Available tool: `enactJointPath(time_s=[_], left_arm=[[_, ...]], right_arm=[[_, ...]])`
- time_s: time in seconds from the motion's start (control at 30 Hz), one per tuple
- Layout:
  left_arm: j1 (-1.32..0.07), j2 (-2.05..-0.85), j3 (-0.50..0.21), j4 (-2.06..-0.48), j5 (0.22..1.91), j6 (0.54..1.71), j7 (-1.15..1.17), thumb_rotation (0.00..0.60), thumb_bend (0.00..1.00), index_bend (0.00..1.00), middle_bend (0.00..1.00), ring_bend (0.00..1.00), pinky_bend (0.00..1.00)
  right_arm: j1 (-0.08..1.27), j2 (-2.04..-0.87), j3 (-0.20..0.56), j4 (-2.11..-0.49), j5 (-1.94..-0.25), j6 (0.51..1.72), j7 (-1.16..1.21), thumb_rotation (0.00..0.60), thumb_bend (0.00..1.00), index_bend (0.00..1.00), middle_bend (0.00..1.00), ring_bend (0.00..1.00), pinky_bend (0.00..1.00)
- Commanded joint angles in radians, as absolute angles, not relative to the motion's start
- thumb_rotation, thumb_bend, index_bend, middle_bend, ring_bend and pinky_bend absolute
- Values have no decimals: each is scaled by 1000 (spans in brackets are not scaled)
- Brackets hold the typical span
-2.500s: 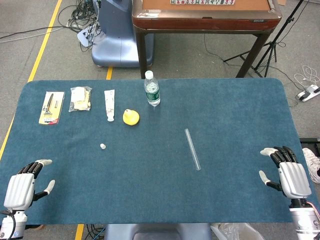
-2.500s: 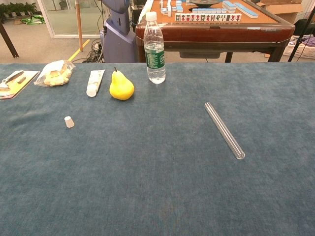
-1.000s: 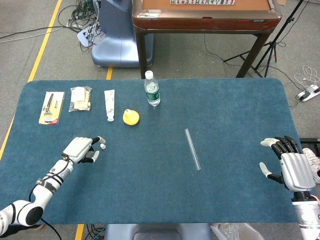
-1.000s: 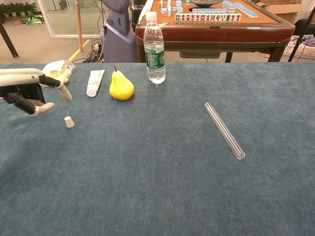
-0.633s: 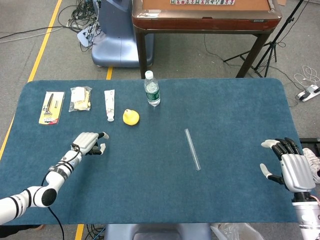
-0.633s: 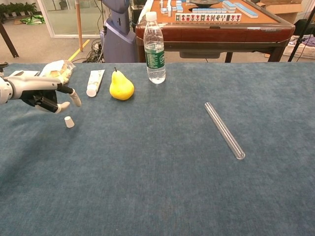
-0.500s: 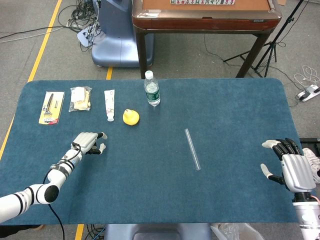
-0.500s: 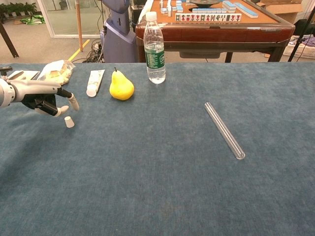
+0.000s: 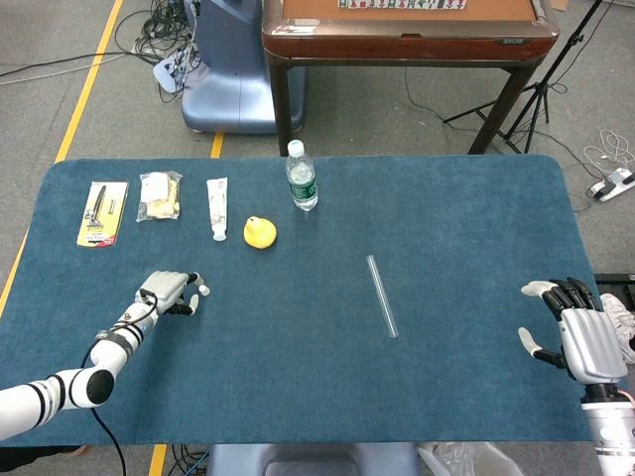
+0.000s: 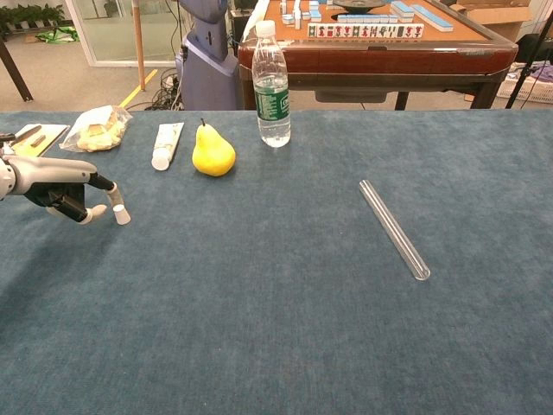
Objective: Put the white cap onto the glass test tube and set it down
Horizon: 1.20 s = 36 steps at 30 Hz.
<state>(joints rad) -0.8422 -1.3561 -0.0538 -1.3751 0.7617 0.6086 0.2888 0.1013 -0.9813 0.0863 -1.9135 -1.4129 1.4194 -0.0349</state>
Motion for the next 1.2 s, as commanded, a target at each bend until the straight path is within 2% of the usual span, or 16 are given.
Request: enactJointPath(time_s=[0.03,0.4,0.53,0.9,1.2], left_arm=[[-833,-1333,-37,-1412,773,623,290,375,549,265,1000,1000,1000],[-817,-1279,-21,-1543,839,689,289,378,549,274,998,1000,1000],[-827,-1297,-29,-1528,828,710,302,385,549,274,998,1000,1000],[-868,-1355,-17,-1417,719,660,328,406,549,274,998,1000,1000],[-873,-1337,2,-1457,719,658,331,398,549,280,998,1000,1000]], right_arm=[[99,-980,86,-1914,-1413,1422,-35,600,331,288,253,159,117],[95,-980,83,-1915,-1417,1427,-34,600,331,288,254,159,117],[92,-979,82,-1917,-1416,1430,-34,600,331,288,253,159,117],[85,-976,79,-1915,-1407,1430,-30,600,332,288,254,160,116],[91,-980,81,-1911,-1401,1419,-30,600,332,288,254,160,117]])
